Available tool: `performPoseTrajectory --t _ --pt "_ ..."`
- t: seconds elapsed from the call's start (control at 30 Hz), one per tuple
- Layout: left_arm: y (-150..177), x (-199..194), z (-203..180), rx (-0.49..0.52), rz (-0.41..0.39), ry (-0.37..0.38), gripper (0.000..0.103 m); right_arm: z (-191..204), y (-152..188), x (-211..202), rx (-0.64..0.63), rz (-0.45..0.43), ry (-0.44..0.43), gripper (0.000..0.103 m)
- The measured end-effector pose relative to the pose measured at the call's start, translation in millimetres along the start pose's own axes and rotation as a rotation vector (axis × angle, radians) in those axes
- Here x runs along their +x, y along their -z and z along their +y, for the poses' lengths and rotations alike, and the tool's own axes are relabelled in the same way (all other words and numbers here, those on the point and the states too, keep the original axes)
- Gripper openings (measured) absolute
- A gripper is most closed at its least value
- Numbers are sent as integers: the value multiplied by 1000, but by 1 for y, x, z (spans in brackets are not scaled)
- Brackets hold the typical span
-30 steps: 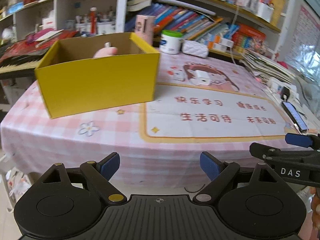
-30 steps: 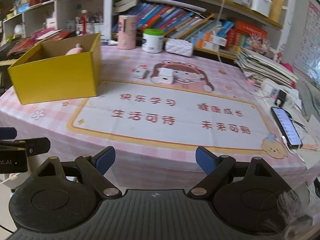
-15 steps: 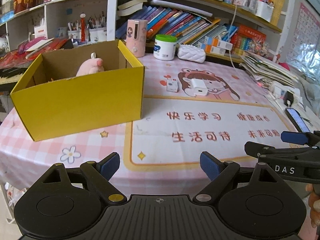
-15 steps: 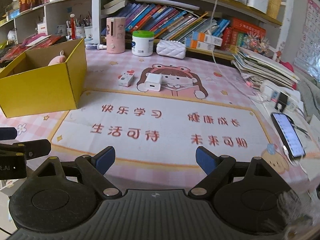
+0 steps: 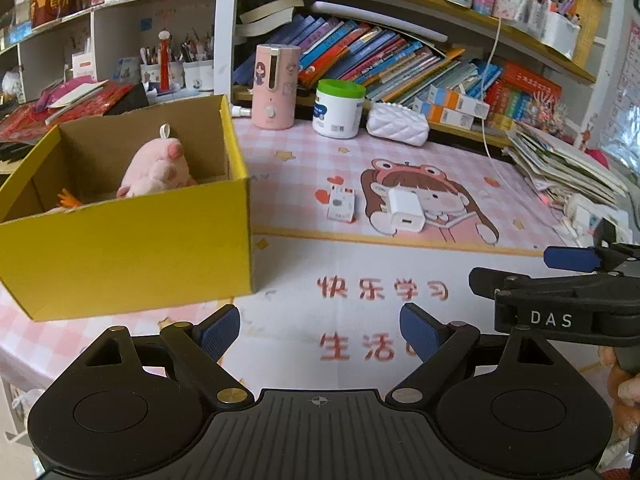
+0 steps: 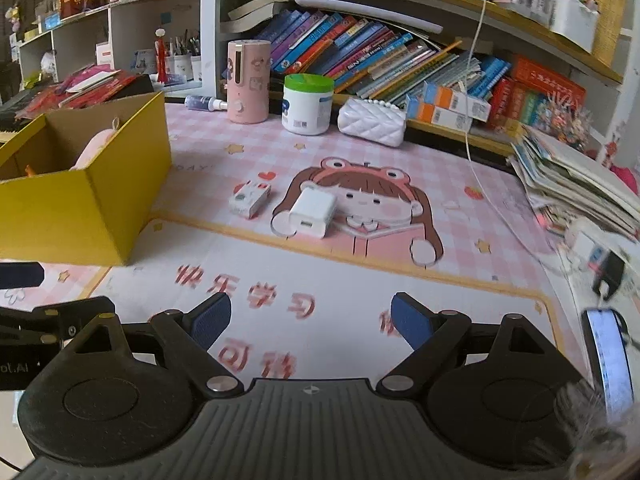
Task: Organize objects
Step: 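Lift both open tools out of the box and move toward the white charger, then grasp the white charger block with the right tool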
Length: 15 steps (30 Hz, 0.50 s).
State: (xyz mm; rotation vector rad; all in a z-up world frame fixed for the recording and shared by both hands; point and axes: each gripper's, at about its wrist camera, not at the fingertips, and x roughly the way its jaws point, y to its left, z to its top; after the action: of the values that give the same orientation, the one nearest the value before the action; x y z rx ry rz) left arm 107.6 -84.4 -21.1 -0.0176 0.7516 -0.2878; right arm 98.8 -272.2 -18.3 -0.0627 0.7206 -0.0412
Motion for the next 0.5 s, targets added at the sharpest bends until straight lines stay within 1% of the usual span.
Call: performPoseTrajectory --t 0.13,0.5 --pt "-9 12 -10 -7 4 -25 89 -13 -12 18 -11 5 -31 85" --pt "-23 44 -36 3 61 -72 89 -41 -33 70 -12 33 -130 85"
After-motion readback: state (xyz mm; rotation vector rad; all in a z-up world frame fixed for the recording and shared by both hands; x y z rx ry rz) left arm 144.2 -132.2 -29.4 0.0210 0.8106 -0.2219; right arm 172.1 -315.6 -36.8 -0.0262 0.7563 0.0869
